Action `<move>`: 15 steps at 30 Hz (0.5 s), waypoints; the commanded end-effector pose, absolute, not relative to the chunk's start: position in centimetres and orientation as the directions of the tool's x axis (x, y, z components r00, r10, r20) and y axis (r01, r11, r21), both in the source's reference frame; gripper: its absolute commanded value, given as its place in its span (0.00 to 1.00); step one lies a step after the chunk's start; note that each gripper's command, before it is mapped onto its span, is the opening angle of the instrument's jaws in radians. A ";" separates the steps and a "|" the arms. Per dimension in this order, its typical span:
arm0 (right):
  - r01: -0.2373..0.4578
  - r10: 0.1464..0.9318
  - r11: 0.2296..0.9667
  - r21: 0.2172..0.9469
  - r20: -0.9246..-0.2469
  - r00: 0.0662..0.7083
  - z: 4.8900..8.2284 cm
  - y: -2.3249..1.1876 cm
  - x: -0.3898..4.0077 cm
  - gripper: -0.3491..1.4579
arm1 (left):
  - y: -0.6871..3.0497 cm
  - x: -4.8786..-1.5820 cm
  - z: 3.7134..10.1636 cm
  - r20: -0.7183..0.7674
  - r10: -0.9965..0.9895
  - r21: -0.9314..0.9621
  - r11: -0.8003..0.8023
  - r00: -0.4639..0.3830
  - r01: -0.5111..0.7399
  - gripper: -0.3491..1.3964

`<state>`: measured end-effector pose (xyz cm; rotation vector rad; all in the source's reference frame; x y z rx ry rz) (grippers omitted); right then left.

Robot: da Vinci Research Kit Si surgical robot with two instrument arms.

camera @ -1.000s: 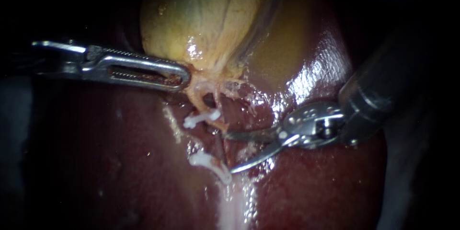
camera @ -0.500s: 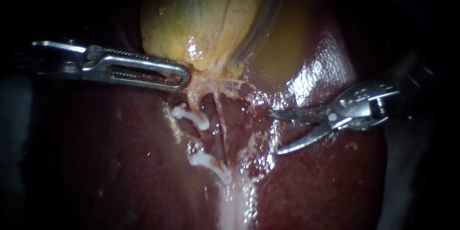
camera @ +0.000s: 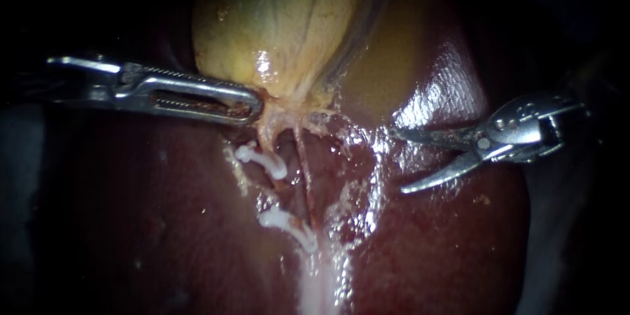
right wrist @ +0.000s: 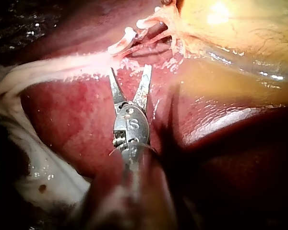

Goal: Go back from the cut left tube

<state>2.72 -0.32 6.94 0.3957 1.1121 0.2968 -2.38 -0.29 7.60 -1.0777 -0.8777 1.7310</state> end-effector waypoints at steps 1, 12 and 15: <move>-0.034 0.423 0.892 0.451 -0.806 0.415 6.95 -0.33 2.73 0.99 | -0.29 -2.40 7.62 -0.295 0.928 -0.882 -0.356 -0.226 -0.310 0.00; -0.035 0.423 0.893 0.449 -0.807 0.413 6.96 -0.34 2.73 0.99 | -0.38 -2.65 7.83 -0.296 0.924 -0.883 -0.362 -0.243 -0.300 0.00; -0.035 0.423 0.893 0.449 -0.807 0.413 6.96 -0.34 2.73 0.99 | -0.39 -2.68 7.88 -0.296 0.922 -0.882 -0.364 -0.249 -0.298 0.00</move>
